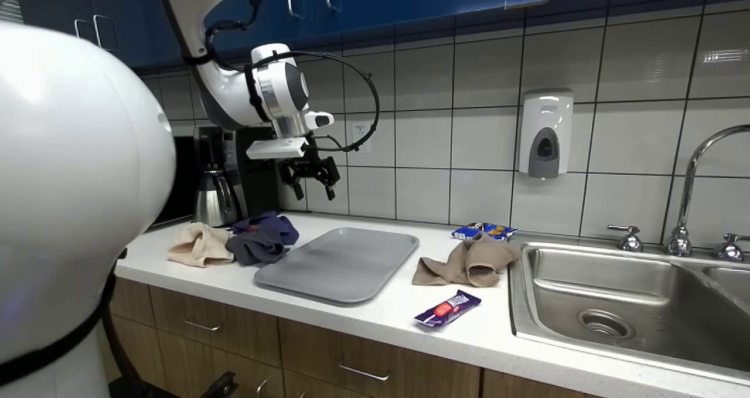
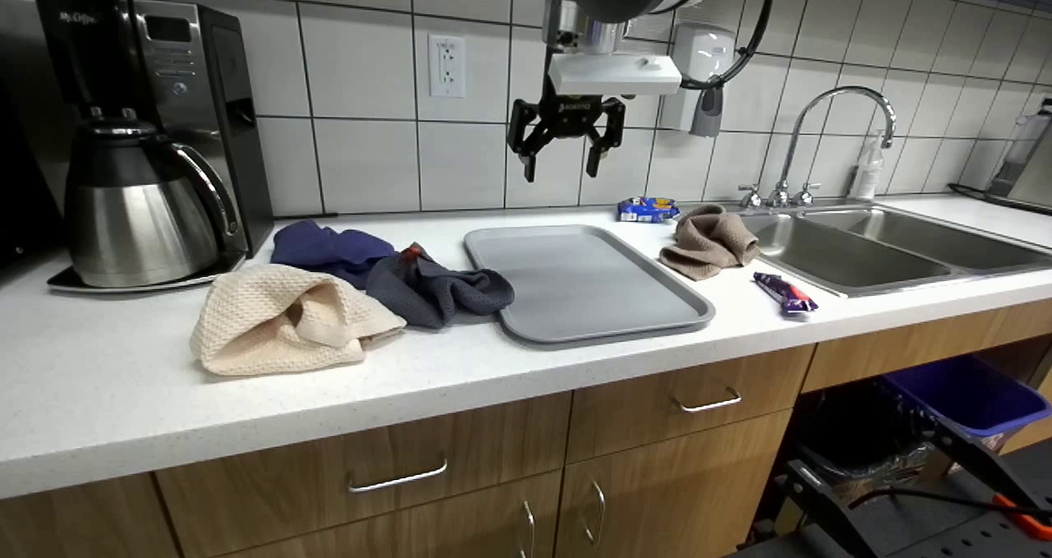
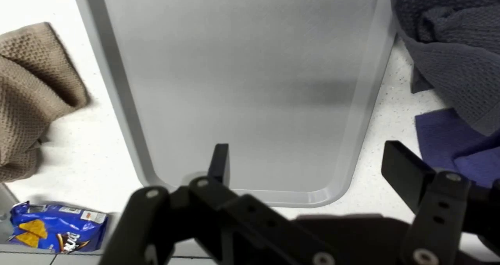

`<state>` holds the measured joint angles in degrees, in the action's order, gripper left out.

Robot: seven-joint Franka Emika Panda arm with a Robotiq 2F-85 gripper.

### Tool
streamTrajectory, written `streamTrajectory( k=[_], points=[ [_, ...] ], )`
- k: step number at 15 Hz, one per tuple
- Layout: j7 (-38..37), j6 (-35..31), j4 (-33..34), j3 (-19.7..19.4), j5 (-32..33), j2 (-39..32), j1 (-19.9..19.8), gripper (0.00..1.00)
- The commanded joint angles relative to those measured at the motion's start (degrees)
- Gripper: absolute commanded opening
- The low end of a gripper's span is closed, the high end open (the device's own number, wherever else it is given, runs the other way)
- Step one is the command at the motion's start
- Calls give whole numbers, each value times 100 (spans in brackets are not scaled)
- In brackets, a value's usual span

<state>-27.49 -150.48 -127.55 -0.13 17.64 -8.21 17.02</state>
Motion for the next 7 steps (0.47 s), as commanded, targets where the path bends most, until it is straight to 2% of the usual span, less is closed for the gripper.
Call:
streamTrajectory(
  k=[1, 2, 7],
  points=[
    [137, -110, -447, 112, 123, 476, -293, 100],
    [25, -23, -138, 176, 37, 153, -276, 100],
    [61, -26, -281, 202, 32, 292, -350, 100]
  ],
)
